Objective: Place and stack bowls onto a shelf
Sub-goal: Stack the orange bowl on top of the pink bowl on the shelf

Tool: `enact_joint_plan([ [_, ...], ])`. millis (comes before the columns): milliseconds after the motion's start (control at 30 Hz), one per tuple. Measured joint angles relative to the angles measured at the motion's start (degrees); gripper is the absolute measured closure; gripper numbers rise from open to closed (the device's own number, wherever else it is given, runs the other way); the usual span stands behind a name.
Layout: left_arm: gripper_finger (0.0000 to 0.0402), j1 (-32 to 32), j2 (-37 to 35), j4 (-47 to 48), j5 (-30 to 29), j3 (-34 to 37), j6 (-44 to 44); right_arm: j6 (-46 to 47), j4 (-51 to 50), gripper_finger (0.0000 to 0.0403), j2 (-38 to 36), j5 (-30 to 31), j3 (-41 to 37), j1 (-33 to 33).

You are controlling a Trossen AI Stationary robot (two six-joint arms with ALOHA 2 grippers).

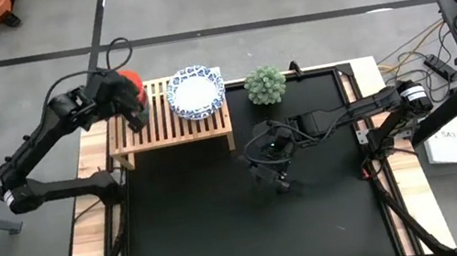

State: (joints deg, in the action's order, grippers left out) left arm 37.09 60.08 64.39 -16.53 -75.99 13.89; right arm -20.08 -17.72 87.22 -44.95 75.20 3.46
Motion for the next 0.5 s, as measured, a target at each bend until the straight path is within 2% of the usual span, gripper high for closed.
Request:
enact_joint_plan([
  [500,0.0402,1.4,5.7,0.1,0.0,0.0,-2.2,0.8,-0.1,0.0182,0.0,0.0,-0.4,0.0],
])
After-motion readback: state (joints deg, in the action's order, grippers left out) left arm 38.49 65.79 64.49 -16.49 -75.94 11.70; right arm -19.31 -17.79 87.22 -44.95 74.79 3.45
